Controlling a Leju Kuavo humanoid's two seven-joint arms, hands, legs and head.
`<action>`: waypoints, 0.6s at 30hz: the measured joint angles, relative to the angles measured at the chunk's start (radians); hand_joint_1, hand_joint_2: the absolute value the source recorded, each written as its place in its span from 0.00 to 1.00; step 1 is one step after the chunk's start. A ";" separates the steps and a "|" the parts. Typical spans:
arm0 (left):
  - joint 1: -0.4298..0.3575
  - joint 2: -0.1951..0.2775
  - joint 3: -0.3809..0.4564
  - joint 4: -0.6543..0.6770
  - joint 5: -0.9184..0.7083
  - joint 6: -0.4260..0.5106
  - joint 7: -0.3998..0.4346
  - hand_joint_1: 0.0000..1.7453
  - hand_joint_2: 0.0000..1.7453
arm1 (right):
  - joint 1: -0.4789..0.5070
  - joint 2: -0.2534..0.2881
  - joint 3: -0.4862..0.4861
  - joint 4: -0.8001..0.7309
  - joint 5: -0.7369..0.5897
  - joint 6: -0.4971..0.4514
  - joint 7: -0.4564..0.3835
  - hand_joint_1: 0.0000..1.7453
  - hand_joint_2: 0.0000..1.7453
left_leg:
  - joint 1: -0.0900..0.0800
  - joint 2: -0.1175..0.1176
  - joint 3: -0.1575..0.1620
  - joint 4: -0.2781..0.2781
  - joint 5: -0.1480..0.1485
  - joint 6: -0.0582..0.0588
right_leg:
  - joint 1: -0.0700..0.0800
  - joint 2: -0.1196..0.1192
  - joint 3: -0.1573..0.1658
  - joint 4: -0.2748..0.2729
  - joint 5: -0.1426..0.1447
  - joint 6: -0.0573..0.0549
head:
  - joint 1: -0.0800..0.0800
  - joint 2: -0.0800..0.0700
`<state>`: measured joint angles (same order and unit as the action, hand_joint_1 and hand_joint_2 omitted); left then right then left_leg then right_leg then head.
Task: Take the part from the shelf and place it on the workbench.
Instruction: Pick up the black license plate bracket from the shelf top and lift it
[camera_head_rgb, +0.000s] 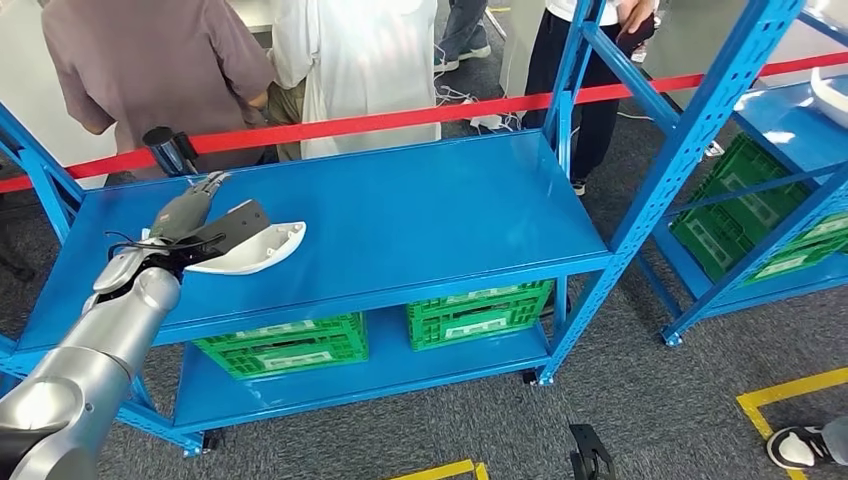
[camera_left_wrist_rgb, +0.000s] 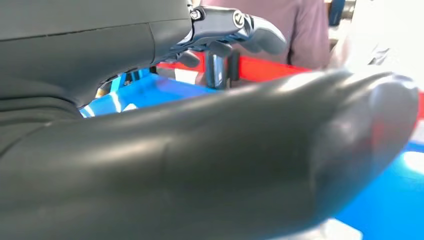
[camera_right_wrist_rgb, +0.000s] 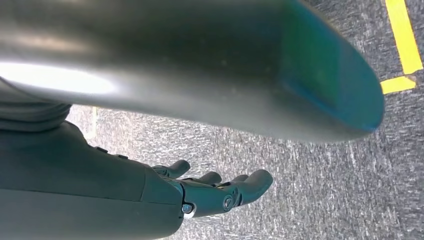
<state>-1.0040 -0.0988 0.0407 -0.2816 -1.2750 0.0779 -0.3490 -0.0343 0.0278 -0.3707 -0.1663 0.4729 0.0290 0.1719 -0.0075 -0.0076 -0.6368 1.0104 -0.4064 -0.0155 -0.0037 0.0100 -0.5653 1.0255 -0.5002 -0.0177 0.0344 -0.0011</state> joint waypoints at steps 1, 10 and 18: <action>0.003 0.000 -0.003 0.001 0.000 0.000 0.000 0.00 0.00 | 0.000 0.000 0.000 0.000 0.000 0.000 0.000 0.00 0.00 | 0.001 -0.001 0.000 0.000 0.001 -0.002 | 0.000 -0.001 0.001 -0.001 -0.001 -0.001 | 0.000 0.000; 0.009 0.000 -0.009 0.003 -0.001 -0.001 0.000 0.00 0.00 | -0.001 -0.002 0.000 0.000 0.000 0.000 0.000 0.00 0.00 | -0.002 -0.005 0.000 0.001 -0.004 0.012 | -0.002 -0.004 0.010 -0.016 0.001 0.013 | 0.000 0.000; 0.009 0.000 -0.011 0.003 -0.001 -0.011 0.000 0.00 0.00 | -0.001 -0.002 0.000 0.000 0.001 0.000 0.000 0.00 0.00 | -0.002 -0.004 0.000 0.001 -0.002 0.014 | -0.002 -0.004 0.010 -0.016 0.002 0.017 | 0.000 0.000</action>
<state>-0.9949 -0.0988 0.0300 -0.2787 -1.2762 0.0668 -0.3488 -0.0353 0.0256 -0.3708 -0.1663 0.4735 0.0293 0.1717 -0.0099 -0.0121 -0.6364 1.0113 -0.4086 -0.0018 -0.0057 0.0064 -0.5556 1.0097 -0.4982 -0.0009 0.0343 -0.0011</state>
